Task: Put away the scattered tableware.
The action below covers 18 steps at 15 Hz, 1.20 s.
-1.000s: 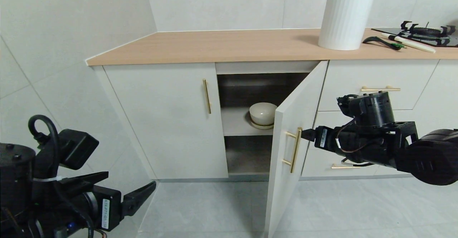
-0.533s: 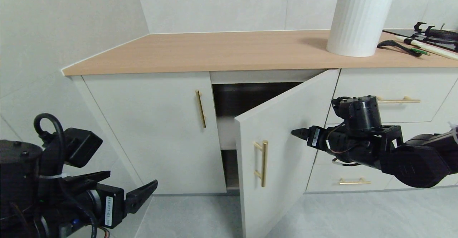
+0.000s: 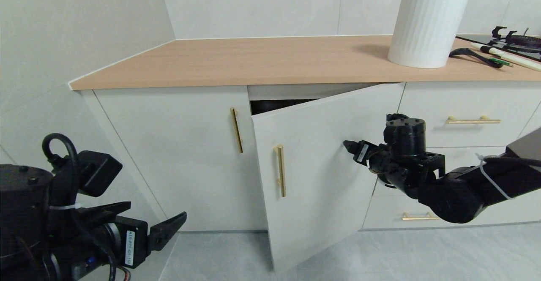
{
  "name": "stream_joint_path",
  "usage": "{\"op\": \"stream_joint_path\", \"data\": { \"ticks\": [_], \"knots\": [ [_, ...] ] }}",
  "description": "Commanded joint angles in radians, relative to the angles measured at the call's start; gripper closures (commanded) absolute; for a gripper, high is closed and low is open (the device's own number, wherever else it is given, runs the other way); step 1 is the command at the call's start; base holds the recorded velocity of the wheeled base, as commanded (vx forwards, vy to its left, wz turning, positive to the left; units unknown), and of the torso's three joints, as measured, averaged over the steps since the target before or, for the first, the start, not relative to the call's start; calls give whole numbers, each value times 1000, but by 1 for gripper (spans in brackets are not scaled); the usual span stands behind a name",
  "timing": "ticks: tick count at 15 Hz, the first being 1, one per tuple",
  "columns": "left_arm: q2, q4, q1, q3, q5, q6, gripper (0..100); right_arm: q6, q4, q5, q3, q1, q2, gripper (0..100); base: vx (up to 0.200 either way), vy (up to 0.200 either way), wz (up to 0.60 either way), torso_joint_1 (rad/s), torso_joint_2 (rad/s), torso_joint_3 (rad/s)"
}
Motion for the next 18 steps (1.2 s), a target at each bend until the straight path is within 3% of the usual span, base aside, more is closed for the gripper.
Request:
{"op": "stream_joint_path", "data": {
  "ticks": [1, 4, 18],
  "knots": [
    [2, -1, 0, 0, 0, -1, 0, 8, -18, -38, -35, -3, 41, 0, 0, 0, 0, 0, 0, 0],
    [0, -8, 0, -1, 0, -2, 0, 8, -78, -90, -64, -25, 71, 0, 0, 0, 0, 0, 0, 0],
    [-3, -38, 2, 2, 2, -5, 0, 3, -80, -236, -202, -115, 171, 0, 0, 0, 0, 0, 0, 0]
  ]
}}
